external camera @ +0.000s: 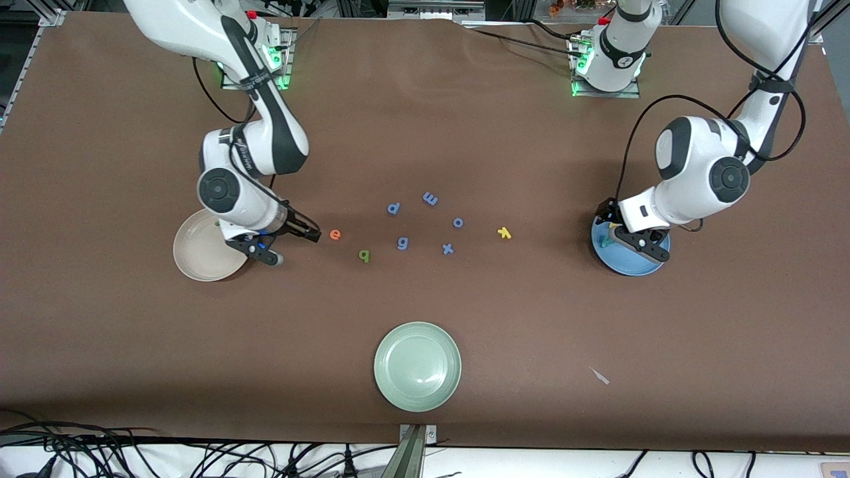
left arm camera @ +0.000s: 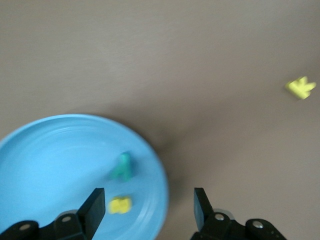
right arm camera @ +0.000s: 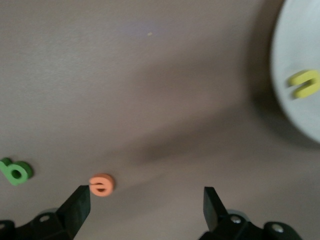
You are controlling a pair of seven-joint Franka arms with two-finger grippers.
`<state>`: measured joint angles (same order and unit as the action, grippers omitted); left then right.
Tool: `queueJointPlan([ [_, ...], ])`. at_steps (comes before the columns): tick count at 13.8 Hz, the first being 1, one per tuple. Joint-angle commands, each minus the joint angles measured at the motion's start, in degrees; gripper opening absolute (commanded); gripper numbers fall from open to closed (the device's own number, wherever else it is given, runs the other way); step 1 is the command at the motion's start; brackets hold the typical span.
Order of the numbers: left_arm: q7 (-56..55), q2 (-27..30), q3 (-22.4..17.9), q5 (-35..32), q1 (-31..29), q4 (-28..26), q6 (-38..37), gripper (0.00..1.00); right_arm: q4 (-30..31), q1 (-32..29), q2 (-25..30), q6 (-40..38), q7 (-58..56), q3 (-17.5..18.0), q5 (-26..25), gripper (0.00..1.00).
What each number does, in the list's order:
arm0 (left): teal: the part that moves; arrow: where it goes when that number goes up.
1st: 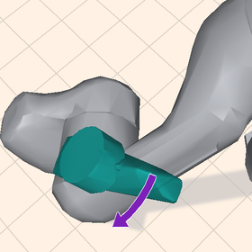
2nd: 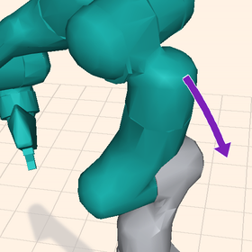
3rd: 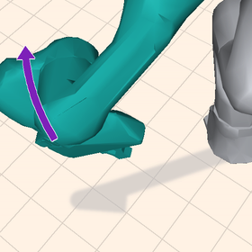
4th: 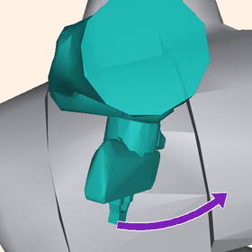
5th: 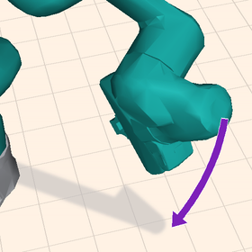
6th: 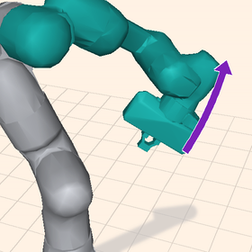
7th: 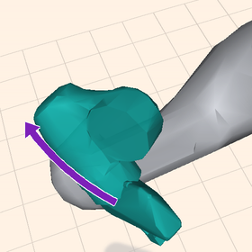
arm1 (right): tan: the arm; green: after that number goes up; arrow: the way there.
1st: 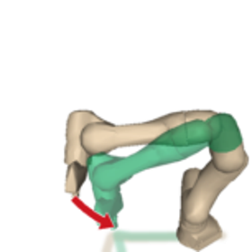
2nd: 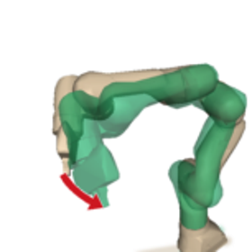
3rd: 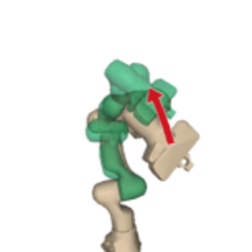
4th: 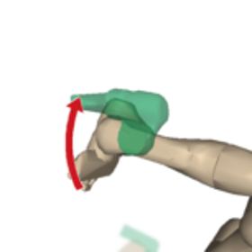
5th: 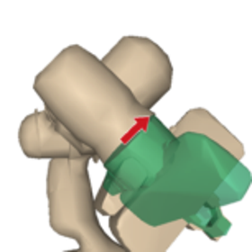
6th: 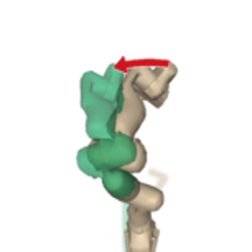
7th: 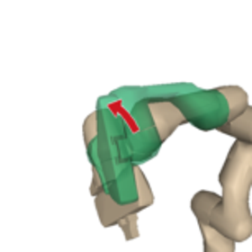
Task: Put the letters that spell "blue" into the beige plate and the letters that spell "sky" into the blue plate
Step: 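Reach the left gripper to yellow k while the right gripper reaches orange e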
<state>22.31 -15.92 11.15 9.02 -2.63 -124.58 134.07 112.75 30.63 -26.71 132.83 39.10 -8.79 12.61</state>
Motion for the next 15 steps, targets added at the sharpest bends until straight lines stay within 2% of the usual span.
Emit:
queueJointPlan([
  [1,-9.09,-2.53,1.23,5.3,7.26,0.83,5.56,0.8,-1.39,2.58,-2.73,3.31,5.36,0.17,1.01,1.0],
  [4,-19.54,-7.97,1.33,6.01,15.35,1.97,12.33,0.8,-1.39,3.03,-4.31,5.33,6.78,0.17,1.1,1.0],
  [6,-25.36,-11.93,1.24,6.1,19.4,3.9,15.77,0.8,-1.39,3.38,-5.54,7.61,7.83,1.39,2.32,1.0],
  [10,-27.32,-14.4,0.89,5.75,21.53,5.05,17.19,0.79,-1.04,3.74,-6.25,8.68,8.19,2.28,2.68,1.0],
  [11,-27.32,-14.67,0.8,5.57,21.61,5.05,17.19,0.75,-0.86,3.74,-6.25,8.94,8.01,2.28,2.68,0.99],
  [12,-27.32,-15.28,0.71,5.57,21.61,5.23,17.45,0.7,-0.69,3.65,-6.34,8.94,7.49,2.28,2.68,0.93],
  [13,-27.23,-15.46,0.71,5.48,21.7,5.4,17.89,0.61,-0.51,3.56,-6.34,9.2,7.4,2.28,2.68,0.82],
  [15,-26.79,-15.64,0.01,5.4,21.88,5.93,17.89,0.52,0.1,3.65,-6.43,9.99,7.57,2.28,2.77,0.52],
])
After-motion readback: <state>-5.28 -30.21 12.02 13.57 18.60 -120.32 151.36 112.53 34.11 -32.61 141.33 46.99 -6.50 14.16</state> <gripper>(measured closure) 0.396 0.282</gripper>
